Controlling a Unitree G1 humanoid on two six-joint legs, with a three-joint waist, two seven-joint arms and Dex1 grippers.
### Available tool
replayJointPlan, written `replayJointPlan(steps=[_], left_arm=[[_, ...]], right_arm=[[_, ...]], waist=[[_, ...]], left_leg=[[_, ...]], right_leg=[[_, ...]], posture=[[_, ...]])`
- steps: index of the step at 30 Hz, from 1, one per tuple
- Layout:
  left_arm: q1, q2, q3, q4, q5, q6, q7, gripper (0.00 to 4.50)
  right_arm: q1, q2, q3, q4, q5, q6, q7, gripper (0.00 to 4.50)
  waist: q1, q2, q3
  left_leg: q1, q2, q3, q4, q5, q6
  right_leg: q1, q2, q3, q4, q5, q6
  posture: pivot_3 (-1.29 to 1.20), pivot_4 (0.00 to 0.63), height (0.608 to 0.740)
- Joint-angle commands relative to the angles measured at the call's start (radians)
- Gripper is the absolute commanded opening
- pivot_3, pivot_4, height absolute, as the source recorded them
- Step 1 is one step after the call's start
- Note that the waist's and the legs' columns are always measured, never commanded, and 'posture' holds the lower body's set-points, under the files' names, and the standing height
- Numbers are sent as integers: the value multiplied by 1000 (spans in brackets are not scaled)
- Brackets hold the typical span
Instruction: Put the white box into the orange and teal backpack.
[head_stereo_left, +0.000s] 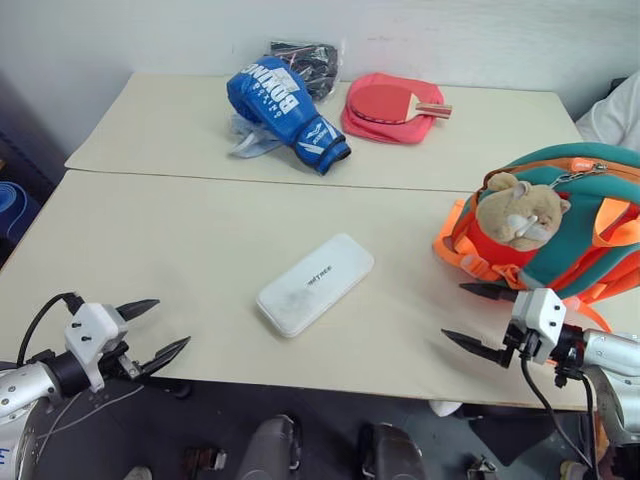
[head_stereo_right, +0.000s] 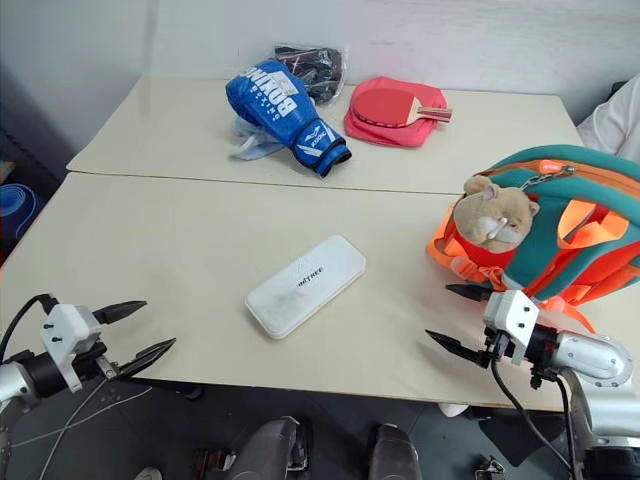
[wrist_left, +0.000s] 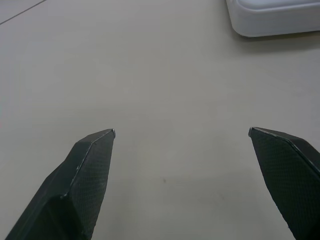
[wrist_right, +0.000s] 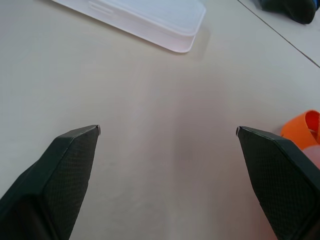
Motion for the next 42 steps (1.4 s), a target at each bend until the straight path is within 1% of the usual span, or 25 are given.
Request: replayJointPlan(steps=[1, 5, 7, 9, 10, 11, 14, 17, 21, 22, 23, 24, 25, 26, 28, 30, 33, 36, 40, 42], left_arm=[[1, 9, 12, -29, 11, -20, 12, 4500], [-2, -12, 25, -70, -62, 46, 19, 4500], [34, -14, 21, -124, -108, 92, -2, 4500], [60, -33, -13, -205, -122, 107, 7, 4125], [62, -42, -33, -236, -115, 112, 21, 4016], [63, -49, -46, -257, -110, 117, 32, 3670], [39, -102, -122, -326, -93, 165, 115, 2754], [43, -110, -209, -373, -20, 201, 169, 1837], [104, -131, -238, -423, -11, 236, 207, 538], [115, -138, -240, -429, -11, 234, 214, 181], [115, -161, -237, -434, -23, 241, 237, 18], [114, -177, -235, -438, -33, 246, 254, 18], [100, -191, -238, -434, -27, 241, 271, 18], [82, -197, -244, -425, -17, 234, 279, 18], [55, -192, -260, -410, 3, 236, 283, 18], [35, -192, -261, -401, -4, 249, 287, 18], [22, -209, -269, -397, -9, 263, 304, 18], [25, -217, -301, -402, 3, 284, 319, 18], [38, -241, -306, -417, -8, 299, 344, 18], [47, -248, -306, -421, -3, 298, 351, 18]], right_arm=[[7, 1, -3, -51, 25, 17, -10, 4471], [7, 7, 3, -68, 13, 14, -29, 4471], [-2, 23, 24, -61, -32, 4, -71, 4471], [-28, 44, 64, -123, -11, 120, -118, 4094], [-46, 54, 86, -156, -11, 173, -145, 3935], [-57, 59, 101, -179, -14, 209, -166, 3590], [-136, 127, 162, -246, -50, 380, -321, 2525], [-203, 179, 226, -264, -126, 472, -427, 1549], [-260, 245, 259, -247, -242, 597, -611, 91], [-264, 266, 255, -234, -259, 600, -650, 0], [-263, 294, 252, -212, -267, 548, -675, 0], [-262, 314, 250, -197, -272, 508, -693, 0], [-253, 335, 242, -174, -287, 420, -718, 0], [-249, 350, 232, -155, -290, 387, -735, 0], [-239, 341, 227, -139, -316, 380, -748, 0], [-216, 356, 200, -165, -287, 351, -749, 0], [-192, 361, 204, -168, -275, 323, -728, 0], [-215, 380, 218, -118, -261, 286, -700, 0], [-263, 405, 232, -47, -268, 235, -684, 0], [-280, 414, 251, -17, -270, 250, -672, 0]], waist=[[0, 0, 0], [0, 0, 0], [0, 0, 0], [-4, 0, 0], [-5, 0, 0], [-4, 0, 0], [-3, 0, 0], [0, 0, 0], [1, 0, 0], [1, 0, 0], [1, 0, 0], [0, 0, 0], [-1, 0, 0], [-1, 0, 0], [-1, 0, 0], [0, 0, 0], [-1, -1, 0], [-12, 0, 0], [-27, 0, 0], [-27, 0, 0]], left_leg=[[0, 0, 0, 0, 0, 0], [0, 0, 0, 0, 0, 0], [0, 0, 0, 0, 0, 0], [0, 0, 0, 0, 0, 0], [0, 0, 0, 0, 0, 0], [0, 0, 0, 0, 0, 0], [0, 1, 0, 0, 1, -1], [0, 1, 0, 0, 1, -2], [-2, 1, 2, 0, 1, -1], [-3, 1, 3, 0, 2, 1], [-3, 1, 4, 0, 2, 1], [-3, 1, 4, 0, 2, 1], [-3, 1, 5, 0, 2, 1], [-3, 2, 7, 0, 2, 1], [-3, 1, 6, -1, 4, 2], [-3, 3, 10, 0, 4, 2], [-2, 5, 13, 0, 4, 3], [-1, 7, 18, 0, 3, 2], [0, 9, 19, 0, 3, 1], [0, 9, 19, 0, 2, 1]], right_leg=[[0, 0, 0, 0, 0, 0], [0, 0, 0, 0, 0, 0], [0, 0, 0, 0, 0, 0], [0, 0, 1, 0, 0, 0], [0, 0, 2, 0, 0, 0], [0, 0, 4, 0, 0, 0], [-1, 1, 9, 2, 0, 0], [-2, 1, 11, 2, 0, 0], [-5, 8, 13, 3, 0, 0], [-5, 8, 14, 4, 0, 0], [-6, 8, 14, 5, 0, 0], [-7, 8, 15, 4, 0, 0], [-7, 9, 15, 4, 0, 0], [-9, 9, 16, 4, 0, 0], [-9, 9, 11, 6, 0, 0], [-12, 11, 13, 11, 0, 0], [-13, 12, 17, 13, 0, 0], [-15, 14, 20, 13, 0, -1], [-16, 15, 22, 14, 0, -2], [-16, 15, 23, 15, 0, -2]], posture=[[0, 150, 740], [0, 150, 740], [0, 150, 740], [0, 150, 740], [0, 150, 740], [0, 150, 740], [0, 150, 740], [0, 150, 740], [0, 150, 740], [0, 150, 740], [0, 150, 740], [0, 150, 740], [0, 150, 740], [0, 150, 740], [0, 150, 740], [0, 150, 740], [0, 150, 740], [0, 150, 740], [0, 150, 740], [0, 150, 740]])
